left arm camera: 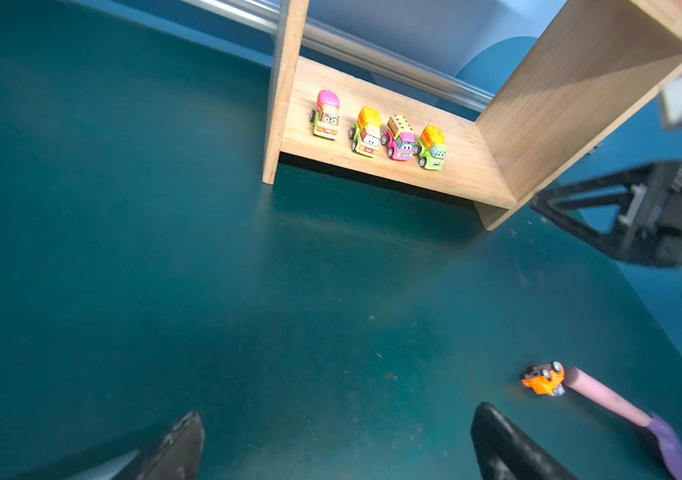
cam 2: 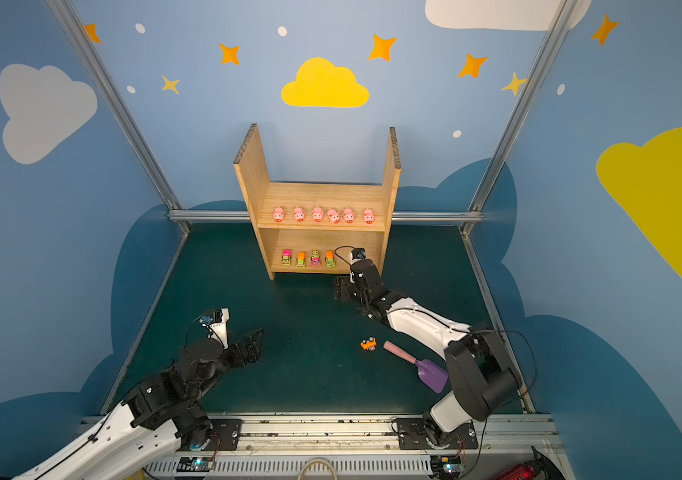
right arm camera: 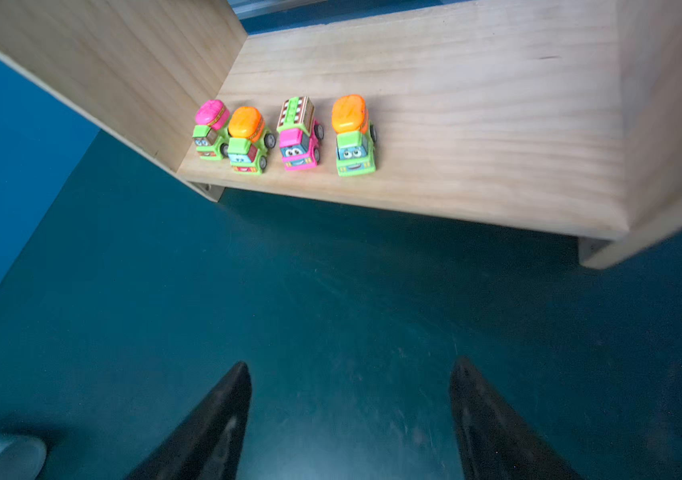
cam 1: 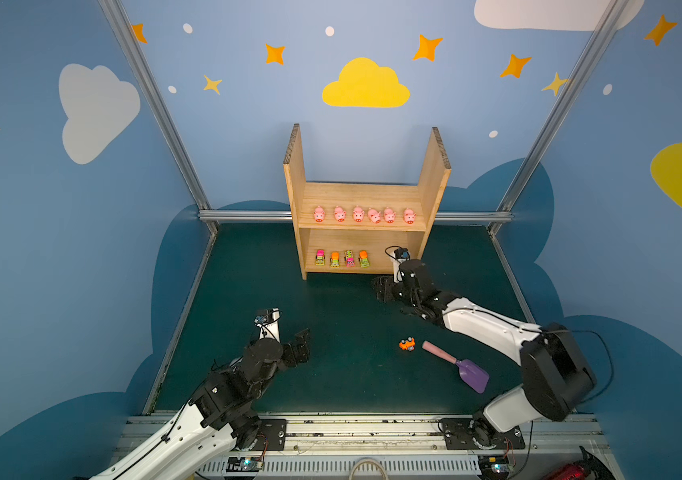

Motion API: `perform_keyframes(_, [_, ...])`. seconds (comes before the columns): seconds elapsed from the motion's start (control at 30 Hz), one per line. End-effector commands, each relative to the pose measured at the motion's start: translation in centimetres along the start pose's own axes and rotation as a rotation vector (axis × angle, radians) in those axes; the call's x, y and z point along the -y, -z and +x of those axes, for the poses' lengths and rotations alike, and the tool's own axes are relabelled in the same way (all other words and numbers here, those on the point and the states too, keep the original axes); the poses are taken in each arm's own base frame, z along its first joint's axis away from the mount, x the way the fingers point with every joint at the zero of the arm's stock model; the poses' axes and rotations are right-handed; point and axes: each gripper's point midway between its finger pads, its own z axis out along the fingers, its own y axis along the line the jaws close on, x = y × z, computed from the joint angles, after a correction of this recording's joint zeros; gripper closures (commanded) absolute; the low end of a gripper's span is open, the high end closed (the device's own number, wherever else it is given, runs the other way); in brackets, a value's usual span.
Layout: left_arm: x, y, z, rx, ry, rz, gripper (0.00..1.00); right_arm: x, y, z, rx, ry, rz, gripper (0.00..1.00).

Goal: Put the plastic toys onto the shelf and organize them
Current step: 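Open the right gripper and draw the right arm back from the shelf, then move the right gripper over the orange toy car on the table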

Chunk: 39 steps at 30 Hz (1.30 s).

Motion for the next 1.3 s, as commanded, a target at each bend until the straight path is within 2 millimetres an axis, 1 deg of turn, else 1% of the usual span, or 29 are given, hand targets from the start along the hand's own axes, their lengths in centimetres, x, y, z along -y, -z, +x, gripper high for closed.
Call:
perform_keyframes(0.0, [0.8, 0.1, 0.2, -0.026, 0.048, 0.037, 0.00, 1.2, 2.4, 2.4, -0.036, -0.041, 0.044, 0.26])
perform_keyframes(0.1, [1.2, -0.2, 0.9, -0.049, 0.068, 0.055, 0.00, 2.0, 4.3, 4.6, -0.053, -0.069, 0.072, 0.26])
perform_keyframes(0.2, [1.5, -0.4, 1.5, -0.069, 0.087, 0.062, 0.00, 2.8, 5.5, 7.6, -0.078, -0.092, 0.082, 0.26])
perform_keyframes(0.27, [1.7, -0.5, 1.9, -0.082, 0.092, 0.067, 0.00, 3.3, 6.1, 9.0, -0.091, -0.104, 0.099, 0.26])
perform_keyframes(0.4, [1.9, -0.6, 2.6, -0.104, 0.097, 0.067, 0.00, 4.5, 6.8, 11.5, -0.120, -0.155, 0.125, 0.30])
perform_keyframes(0.5, [1.9, -0.6, 2.8, -0.111, 0.104, 0.065, 0.00, 5.2, 6.8, 12.7, -0.131, -0.183, 0.143, 0.38])
perform_keyframes(0.53, [1.9, -0.5, 2.9, -0.111, 0.105, 0.066, 0.00, 5.5, 6.8, 13.0, -0.135, -0.187, 0.158, 0.39])
perform_keyframes(0.63, [2.0, -0.5, 2.9, -0.110, 0.103, 0.068, 0.00, 6.3, 6.7, 13.6, -0.140, -0.194, 0.194, 0.47])
perform_keyframes(0.73, [2.0, -0.4, 2.8, -0.106, 0.098, 0.063, 0.00, 6.5, 6.3, 14.0, -0.151, -0.195, 0.204, 0.50])
perform_keyframes(0.97, [1.9, -0.6, 2.5, -0.097, 0.079, 0.052, 0.00, 6.4, 5.1, 14.7, -0.180, -0.205, 0.210, 0.50])
perform_keyframes(1.27, [1.7, -0.6, 2.3, -0.083, 0.053, 0.039, 0.00, 5.5, 3.7, 14.1, -0.201, -0.190, 0.204, 0.50])
